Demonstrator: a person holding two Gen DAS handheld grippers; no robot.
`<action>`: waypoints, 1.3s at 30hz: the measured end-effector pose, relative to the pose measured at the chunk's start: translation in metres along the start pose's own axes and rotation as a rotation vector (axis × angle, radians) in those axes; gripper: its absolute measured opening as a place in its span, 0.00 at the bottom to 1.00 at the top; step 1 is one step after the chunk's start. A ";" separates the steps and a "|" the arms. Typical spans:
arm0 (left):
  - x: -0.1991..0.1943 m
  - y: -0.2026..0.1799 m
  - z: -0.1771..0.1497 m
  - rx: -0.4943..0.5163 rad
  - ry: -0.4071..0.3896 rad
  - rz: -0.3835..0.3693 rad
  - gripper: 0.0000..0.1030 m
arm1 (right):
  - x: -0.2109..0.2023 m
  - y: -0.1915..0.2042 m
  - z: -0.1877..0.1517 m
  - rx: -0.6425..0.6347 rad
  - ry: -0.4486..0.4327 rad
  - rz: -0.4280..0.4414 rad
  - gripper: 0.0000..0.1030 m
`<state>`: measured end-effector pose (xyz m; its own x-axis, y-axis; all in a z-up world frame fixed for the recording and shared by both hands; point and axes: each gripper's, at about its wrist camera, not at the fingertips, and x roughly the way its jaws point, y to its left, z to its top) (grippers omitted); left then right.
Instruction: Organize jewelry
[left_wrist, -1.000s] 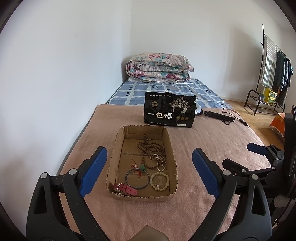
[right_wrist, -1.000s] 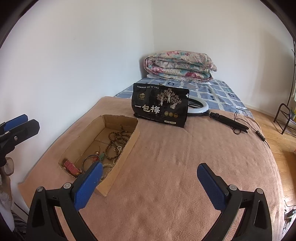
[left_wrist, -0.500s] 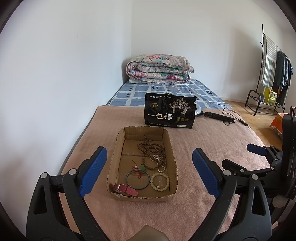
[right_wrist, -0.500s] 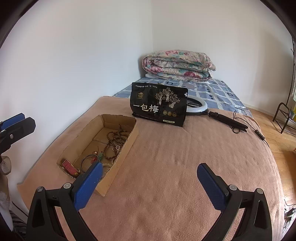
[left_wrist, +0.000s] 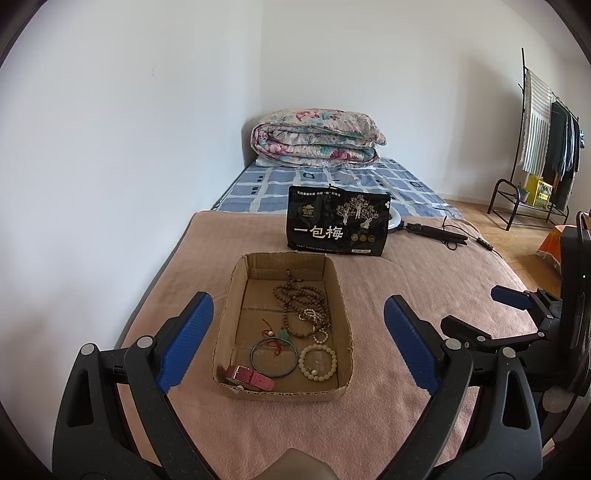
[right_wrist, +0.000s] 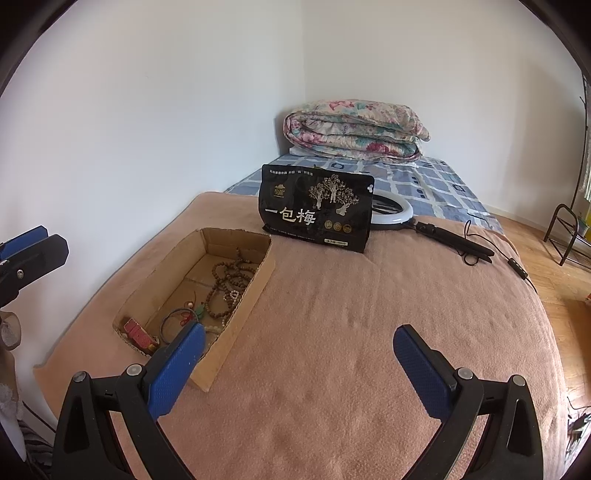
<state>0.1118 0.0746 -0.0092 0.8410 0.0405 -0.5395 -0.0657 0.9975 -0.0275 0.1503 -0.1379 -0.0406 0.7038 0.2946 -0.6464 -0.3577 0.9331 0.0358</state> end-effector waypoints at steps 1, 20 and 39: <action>0.000 0.000 0.000 -0.001 0.000 0.000 0.93 | 0.000 0.000 0.000 0.000 0.000 0.000 1.00; -0.003 -0.004 0.001 0.005 -0.001 -0.003 0.93 | 0.001 -0.003 0.000 -0.001 0.007 0.000 1.00; -0.002 -0.003 0.004 0.013 0.018 0.044 0.93 | 0.001 -0.003 0.000 -0.003 0.008 0.000 1.00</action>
<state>0.1127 0.0714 -0.0049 0.8278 0.0835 -0.5548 -0.0955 0.9954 0.0073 0.1520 -0.1401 -0.0418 0.6988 0.2925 -0.6528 -0.3596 0.9325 0.0329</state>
